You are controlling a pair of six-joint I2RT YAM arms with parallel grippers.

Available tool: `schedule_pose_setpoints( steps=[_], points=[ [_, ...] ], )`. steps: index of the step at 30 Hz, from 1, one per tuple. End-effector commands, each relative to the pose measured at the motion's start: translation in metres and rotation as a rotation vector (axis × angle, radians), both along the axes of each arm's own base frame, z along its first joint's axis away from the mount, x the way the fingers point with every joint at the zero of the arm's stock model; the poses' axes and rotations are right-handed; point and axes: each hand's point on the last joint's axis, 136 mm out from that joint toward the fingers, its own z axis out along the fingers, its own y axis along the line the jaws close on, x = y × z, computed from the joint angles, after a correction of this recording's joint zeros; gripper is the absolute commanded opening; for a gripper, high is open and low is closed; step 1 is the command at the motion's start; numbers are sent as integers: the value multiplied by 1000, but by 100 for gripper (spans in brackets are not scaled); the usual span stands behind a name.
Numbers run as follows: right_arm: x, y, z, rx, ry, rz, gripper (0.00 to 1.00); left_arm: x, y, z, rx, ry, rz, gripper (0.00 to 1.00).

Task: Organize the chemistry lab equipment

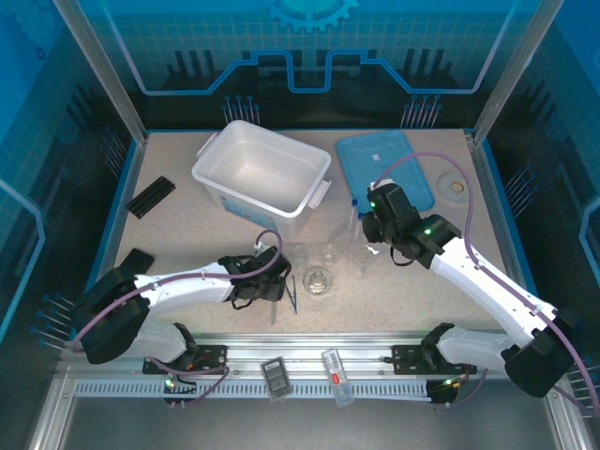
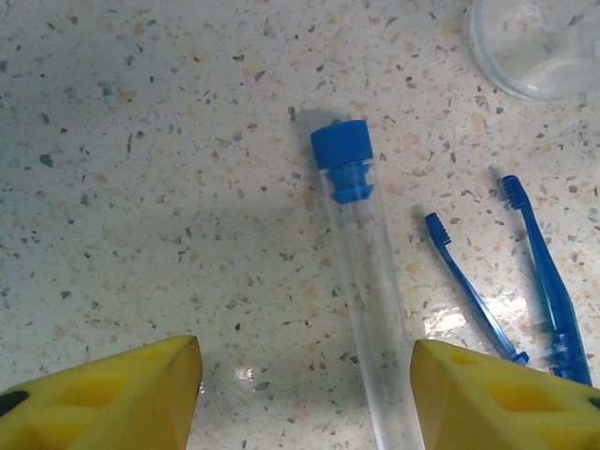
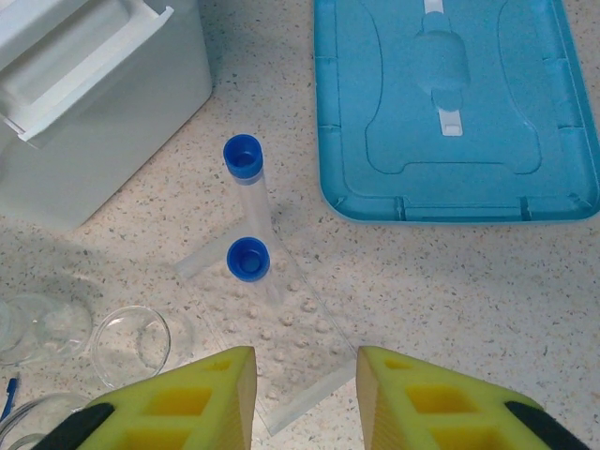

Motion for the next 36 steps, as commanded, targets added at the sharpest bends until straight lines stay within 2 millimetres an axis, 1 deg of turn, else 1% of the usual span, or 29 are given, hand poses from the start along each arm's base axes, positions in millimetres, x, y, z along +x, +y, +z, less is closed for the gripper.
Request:
schedule_pose_setpoints(
  steps=[1, 7, 10, 17, 24, 32, 36],
  points=[
    [-2, -1, -4, -4, 4, -12, 35, -2, -9, -1, -32, 19, -1, 61],
    [-1, 0, -5, -6, 7, -9, 32, -4, -10, -11, -13, 50, 12, 59],
    [-1, 0, -6, -8, 9, -8, 31, -5, -9, -15, -1, 63, 19, 56],
    [1, 2, -7, -11, 8, -6, 30, -5, -8, -18, 23, 77, 15, 41],
    [3, 3, -7, -9, 4, -6, 30, -2, -10, -14, 25, 65, -5, 29],
    [3, 3, -6, -6, 2, -3, 30, 0, -14, -11, 21, 55, -34, 29],
    [3, 7, -4, 9, 3, 11, 30, 1, -13, -7, 17, 35, -48, 29]
  ],
)
